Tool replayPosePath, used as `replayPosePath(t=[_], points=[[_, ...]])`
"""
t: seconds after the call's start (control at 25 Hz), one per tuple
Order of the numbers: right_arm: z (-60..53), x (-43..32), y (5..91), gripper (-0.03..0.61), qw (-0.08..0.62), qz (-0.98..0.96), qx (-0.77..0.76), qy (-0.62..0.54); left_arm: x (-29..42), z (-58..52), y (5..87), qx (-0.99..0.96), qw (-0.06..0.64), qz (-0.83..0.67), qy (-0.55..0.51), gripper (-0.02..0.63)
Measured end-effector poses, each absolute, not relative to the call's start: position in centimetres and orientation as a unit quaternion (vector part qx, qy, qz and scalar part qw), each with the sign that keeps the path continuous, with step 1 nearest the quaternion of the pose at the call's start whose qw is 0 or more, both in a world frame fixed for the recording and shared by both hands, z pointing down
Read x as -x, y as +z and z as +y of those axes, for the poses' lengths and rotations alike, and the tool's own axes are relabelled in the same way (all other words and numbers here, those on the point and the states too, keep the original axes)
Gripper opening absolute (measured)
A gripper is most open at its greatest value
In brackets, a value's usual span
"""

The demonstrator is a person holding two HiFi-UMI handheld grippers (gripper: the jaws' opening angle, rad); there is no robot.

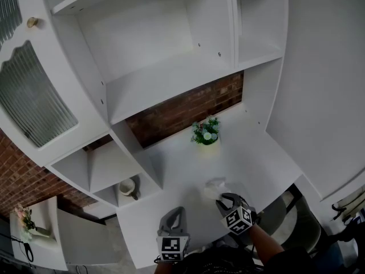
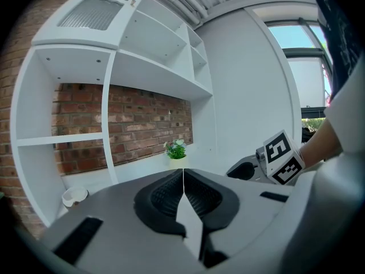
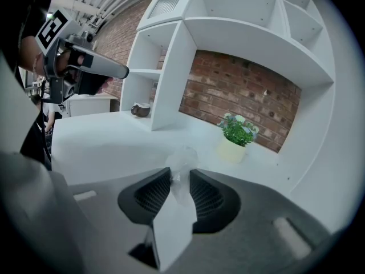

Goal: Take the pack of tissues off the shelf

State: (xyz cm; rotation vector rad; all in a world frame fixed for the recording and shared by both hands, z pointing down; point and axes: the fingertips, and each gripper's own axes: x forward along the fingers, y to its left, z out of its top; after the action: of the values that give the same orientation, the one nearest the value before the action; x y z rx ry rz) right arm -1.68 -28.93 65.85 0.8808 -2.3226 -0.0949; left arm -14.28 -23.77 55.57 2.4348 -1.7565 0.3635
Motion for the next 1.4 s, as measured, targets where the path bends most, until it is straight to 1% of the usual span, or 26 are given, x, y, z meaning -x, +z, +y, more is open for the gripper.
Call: replayPosePath(t=[0.16,0.36,0.6,0.8,0.96,1.08,1.36,1.4], points=[[-28.3,2.2,66.2,0.114,0.326,-0.888,-0.322,-0.036,15.0,-23.8,56.1,-0.797,0.078,-0.589,0.109,0.011],[-28.0,2.6,66.7,0.129,0.316,-0.893,-0.318,-0.027,14.8,-24.1,55.8,-0.796,0.075,-0.591,0.102,0.011],[-26.9,2.7,68.0,0.135,0.335,-0.891,-0.304,-0.034,15.0,-23.9,56.2,-0.792,0.074,-0.597,0.103,0.011],[-26.1,3.1,68.8,0.144,0.336,-0.896,-0.289,-0.022,15.1,-23.7,56.6,-0.789,0.088,-0.600,0.102,0.011],[-25.6,3.3,69.5,0.149,0.351,-0.895,-0.276,-0.025,15.1,-23.6,56.9,-0.788,0.091,-0.599,0.108,0.011],[-24.9,3.5,70.6,0.155,0.368,-0.892,-0.261,-0.017,15.2,-23.6,57.2,-0.787,0.092,-0.600,0.110,0.011],[-24.3,3.8,71.5,0.157,0.377,-0.892,-0.250,0.006,15.3,-23.8,57.1,-0.787,0.089,-0.601,0.110,0.011],[-24.2,3.8,71.5,0.175,0.378,-0.893,-0.245,0.012,15.3,-23.9,57.2,-0.787,0.090,-0.600,0.110,0.011]])
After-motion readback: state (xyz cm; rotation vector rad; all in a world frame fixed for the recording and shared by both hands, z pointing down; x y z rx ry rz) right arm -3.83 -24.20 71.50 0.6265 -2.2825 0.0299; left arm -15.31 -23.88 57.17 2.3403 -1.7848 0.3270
